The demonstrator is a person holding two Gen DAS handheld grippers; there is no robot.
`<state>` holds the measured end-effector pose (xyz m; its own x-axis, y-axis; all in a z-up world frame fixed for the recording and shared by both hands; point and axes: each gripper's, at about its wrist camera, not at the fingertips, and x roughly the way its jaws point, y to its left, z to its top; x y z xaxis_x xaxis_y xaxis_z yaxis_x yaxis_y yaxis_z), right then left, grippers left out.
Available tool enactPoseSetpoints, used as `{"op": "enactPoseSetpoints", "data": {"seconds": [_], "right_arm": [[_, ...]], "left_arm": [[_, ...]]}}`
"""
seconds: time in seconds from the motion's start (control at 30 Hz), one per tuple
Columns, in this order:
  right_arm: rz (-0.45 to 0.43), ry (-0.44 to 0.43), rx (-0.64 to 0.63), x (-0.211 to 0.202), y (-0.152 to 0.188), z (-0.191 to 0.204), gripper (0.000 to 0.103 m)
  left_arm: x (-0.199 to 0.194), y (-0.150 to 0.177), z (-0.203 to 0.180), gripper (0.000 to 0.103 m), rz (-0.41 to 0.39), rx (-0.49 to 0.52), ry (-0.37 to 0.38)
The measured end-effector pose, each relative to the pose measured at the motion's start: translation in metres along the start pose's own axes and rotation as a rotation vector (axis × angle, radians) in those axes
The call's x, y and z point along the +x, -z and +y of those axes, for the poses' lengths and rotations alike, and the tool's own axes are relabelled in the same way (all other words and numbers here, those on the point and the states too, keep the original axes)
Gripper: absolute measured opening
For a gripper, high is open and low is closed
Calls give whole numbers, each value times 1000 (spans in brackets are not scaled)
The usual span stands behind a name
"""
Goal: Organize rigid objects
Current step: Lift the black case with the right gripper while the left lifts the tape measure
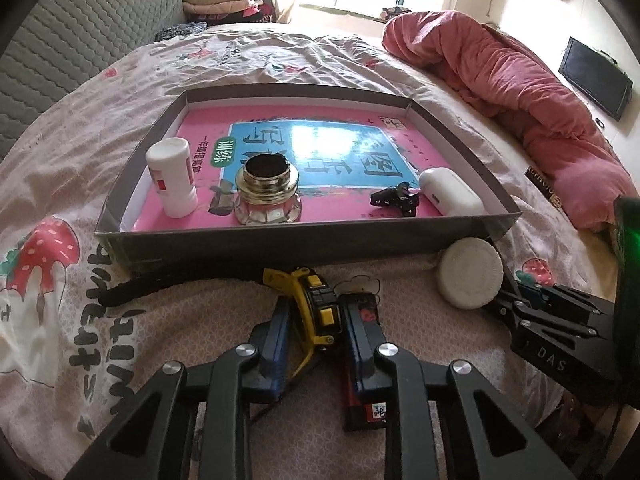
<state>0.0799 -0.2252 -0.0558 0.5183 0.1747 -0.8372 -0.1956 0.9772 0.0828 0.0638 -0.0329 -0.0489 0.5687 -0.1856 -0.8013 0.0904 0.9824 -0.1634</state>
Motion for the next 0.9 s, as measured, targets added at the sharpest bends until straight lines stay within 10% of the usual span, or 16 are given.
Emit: {"op": "enactPoseSetpoints", "data": {"seconds": [0.9], "right_arm": [[-53,-47,-18,-36,12,9,25]], "left_arm": [[-44,7,10,19,-80,23,31]]}}
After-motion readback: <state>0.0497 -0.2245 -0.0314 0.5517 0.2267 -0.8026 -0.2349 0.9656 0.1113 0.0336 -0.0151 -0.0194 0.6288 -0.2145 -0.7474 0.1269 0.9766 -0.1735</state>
